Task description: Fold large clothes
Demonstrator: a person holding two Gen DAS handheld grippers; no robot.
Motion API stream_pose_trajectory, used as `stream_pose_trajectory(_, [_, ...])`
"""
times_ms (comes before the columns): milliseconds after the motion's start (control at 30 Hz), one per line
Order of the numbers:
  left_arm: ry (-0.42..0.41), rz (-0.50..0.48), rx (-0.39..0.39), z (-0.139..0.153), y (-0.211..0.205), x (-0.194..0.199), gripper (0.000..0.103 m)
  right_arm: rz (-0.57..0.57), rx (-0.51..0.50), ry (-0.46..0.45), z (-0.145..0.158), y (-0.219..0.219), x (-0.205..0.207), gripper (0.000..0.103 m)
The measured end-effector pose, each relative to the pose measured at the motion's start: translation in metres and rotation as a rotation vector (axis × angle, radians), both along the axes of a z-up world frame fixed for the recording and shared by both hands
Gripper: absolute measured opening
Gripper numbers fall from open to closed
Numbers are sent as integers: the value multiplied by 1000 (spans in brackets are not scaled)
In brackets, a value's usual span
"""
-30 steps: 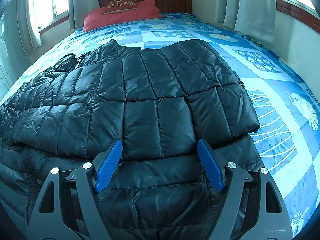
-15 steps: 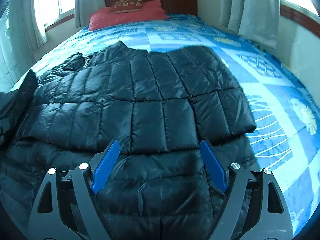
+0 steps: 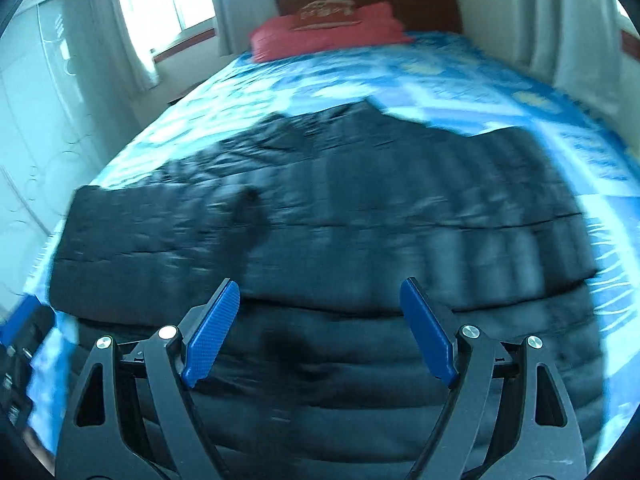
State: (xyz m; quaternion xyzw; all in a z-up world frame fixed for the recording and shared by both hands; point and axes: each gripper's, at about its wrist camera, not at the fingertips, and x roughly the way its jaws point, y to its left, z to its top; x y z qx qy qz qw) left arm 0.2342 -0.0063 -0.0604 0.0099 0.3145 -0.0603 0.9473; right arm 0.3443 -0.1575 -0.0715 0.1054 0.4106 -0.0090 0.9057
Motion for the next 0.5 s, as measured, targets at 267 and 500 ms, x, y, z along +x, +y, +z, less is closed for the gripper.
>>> stream_pose_trajectory(267, [33,143,-16,-12,81,-3,53,60,6,110,-28,50,54,34])
stream_pose_trajectory(500, [22,179,-18,-7,106,-3,53,70,2,-15,15,34,32,17])
